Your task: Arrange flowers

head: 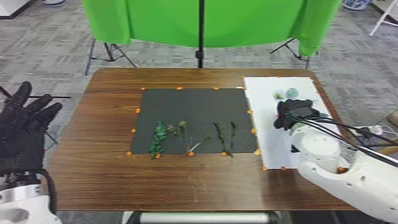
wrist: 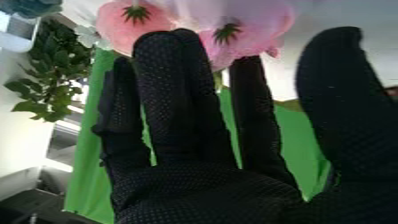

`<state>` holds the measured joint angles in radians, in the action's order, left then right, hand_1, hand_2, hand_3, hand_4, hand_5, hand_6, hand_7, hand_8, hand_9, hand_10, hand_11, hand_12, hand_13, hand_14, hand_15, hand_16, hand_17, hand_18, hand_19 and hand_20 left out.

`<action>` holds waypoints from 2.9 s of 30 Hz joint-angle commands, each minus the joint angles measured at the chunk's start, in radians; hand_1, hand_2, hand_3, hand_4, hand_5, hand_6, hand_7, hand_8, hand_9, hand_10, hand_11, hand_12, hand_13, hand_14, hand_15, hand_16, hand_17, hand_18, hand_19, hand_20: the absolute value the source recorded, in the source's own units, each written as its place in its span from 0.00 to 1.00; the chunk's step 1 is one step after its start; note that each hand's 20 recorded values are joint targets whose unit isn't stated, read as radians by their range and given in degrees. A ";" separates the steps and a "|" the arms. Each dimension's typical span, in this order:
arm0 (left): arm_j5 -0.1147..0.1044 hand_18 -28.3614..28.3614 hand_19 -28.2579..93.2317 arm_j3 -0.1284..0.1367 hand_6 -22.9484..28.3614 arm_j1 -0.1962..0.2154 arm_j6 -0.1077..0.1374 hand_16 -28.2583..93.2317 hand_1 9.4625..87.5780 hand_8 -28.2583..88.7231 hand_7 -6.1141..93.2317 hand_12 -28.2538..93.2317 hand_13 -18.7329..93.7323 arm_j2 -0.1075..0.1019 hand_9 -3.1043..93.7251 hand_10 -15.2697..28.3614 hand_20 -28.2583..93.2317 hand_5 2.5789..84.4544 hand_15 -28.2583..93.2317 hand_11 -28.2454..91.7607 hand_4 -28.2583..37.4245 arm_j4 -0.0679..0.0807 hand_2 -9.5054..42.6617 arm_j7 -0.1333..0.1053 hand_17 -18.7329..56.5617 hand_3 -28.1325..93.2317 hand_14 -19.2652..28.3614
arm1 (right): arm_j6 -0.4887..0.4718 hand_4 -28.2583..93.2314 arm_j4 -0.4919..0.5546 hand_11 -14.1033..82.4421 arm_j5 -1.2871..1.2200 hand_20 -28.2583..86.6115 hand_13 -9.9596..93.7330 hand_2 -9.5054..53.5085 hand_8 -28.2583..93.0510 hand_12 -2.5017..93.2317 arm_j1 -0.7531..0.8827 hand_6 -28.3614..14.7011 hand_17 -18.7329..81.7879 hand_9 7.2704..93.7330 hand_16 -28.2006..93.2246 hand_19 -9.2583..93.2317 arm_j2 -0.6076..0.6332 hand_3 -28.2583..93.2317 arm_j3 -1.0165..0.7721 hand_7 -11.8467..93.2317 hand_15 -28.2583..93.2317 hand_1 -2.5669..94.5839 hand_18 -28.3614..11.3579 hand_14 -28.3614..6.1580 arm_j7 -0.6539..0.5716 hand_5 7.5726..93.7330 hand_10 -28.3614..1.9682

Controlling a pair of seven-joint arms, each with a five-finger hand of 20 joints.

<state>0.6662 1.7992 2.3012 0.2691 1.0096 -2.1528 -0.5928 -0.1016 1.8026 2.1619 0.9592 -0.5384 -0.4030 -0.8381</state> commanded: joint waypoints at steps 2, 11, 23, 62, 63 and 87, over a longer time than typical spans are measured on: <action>-0.004 0.87 0.59 -0.008 0.55 -0.007 0.007 0.20 0.16 0.18 0.15 0.36 0.36 -0.002 0.36 0.75 0.46 0.36 0.65 0.44 0.02 0.004 0.32 -0.011 0.12 0.84 0.89 | 0.160 0.00 -0.057 0.41 0.106 0.57 0.79 0.00 0.22 0.32 -0.134 0.71 0.51 0.84 0.36 0.89 0.001 0.80 0.179 0.29 0.77 0.55 0.12 0.61 0.009 0.77 0.63; -0.016 0.87 0.59 -0.009 0.56 0.010 0.026 0.20 0.16 0.18 0.15 0.36 0.36 -0.024 0.36 0.75 0.46 0.36 0.66 0.44 0.02 -0.008 0.33 -0.035 0.12 0.84 0.89 | 0.291 0.00 -0.037 0.27 0.178 0.55 0.90 0.00 0.26 0.38 -0.139 0.69 0.58 1.00 0.41 0.93 0.034 0.76 0.185 0.26 0.70 0.65 0.27 0.76 0.016 0.94 0.76; -0.013 0.87 0.59 0.013 0.56 0.036 0.063 0.20 0.16 0.18 0.15 0.36 0.36 -0.074 0.36 0.75 0.46 0.37 0.66 0.44 0.02 -0.045 0.33 -0.066 0.12 0.84 0.89 | 0.349 0.00 0.153 0.28 0.185 0.55 0.92 0.00 0.26 0.37 -0.146 0.67 0.59 1.00 0.44 0.93 -0.080 0.78 0.096 0.26 0.67 0.65 0.25 0.76 0.151 0.95 0.74; 0.071 0.87 0.59 -0.075 0.56 -0.263 -0.018 0.20 0.16 0.18 0.15 0.36 0.36 -0.139 0.36 0.75 0.46 0.37 0.66 0.44 0.02 -0.021 0.33 0.075 0.12 0.84 0.89 | 0.188 0.00 -0.239 0.28 0.226 0.57 0.89 0.00 0.23 0.36 -0.130 0.74 0.56 0.99 0.41 0.94 -0.812 0.75 0.184 0.25 0.70 0.64 0.31 0.76 0.386 0.91 0.74; 0.069 0.87 0.59 -0.076 0.56 -0.262 -0.014 0.20 0.16 0.18 0.15 0.36 0.36 -0.142 0.36 0.76 0.46 0.37 0.66 0.44 0.02 -0.022 0.33 0.070 0.12 0.84 0.89 | 0.175 0.00 -0.237 0.30 0.229 0.57 0.89 0.00 0.23 0.36 -0.127 0.74 0.56 0.98 0.40 0.94 -0.812 0.73 0.181 0.24 0.71 0.64 0.31 0.76 0.390 0.90 0.73; 0.024 0.87 0.59 0.023 0.57 -0.016 0.085 0.20 0.16 0.18 0.15 0.36 0.36 -0.084 0.36 0.76 0.46 0.37 0.66 0.44 0.02 -0.078 0.33 0.020 0.12 0.84 0.89 | -0.024 0.00 -0.022 0.54 0.174 0.61 0.77 0.00 0.13 0.22 0.062 0.74 0.48 0.82 0.38 0.92 -0.687 0.84 -0.120 0.25 0.81 0.44 0.19 0.63 0.431 0.69 0.58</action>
<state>0.7211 1.7897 2.1419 0.2899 0.8785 -2.2128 -0.5407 -0.0837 1.6521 2.4419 0.9478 -1.3362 -0.4016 -0.3147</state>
